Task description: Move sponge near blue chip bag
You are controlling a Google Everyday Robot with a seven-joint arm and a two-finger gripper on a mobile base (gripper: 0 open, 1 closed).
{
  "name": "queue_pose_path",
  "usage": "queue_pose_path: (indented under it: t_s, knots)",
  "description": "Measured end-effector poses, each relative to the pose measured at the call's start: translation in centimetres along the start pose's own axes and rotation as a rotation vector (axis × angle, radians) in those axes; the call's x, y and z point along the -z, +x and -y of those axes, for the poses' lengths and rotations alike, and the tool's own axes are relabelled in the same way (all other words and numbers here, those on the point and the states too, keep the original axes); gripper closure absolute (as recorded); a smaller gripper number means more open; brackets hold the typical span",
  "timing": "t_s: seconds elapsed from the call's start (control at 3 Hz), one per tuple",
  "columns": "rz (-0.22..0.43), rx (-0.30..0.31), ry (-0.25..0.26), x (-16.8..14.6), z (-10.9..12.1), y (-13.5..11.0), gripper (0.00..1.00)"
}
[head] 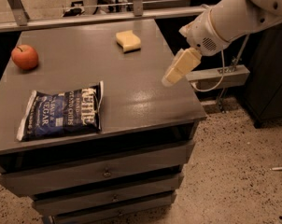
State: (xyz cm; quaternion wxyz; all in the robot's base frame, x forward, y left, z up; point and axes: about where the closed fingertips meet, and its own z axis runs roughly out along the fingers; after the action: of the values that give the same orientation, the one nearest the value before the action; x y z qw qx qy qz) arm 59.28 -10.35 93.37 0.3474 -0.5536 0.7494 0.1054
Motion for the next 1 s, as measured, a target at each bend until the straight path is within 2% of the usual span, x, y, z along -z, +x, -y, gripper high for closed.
queue_pose_path:
  t_s: [0.33,0.67,1.0]
  knots:
    - [0.004,-0.004,-0.005,-0.3,0.0,0.0,0.00]
    - [0.060,-0.029,-0.013,-1.7,0.3,-0.5,0.00]
    - [0.160,-0.077,0.030,-4.6,2.6,-1.5,0.00]
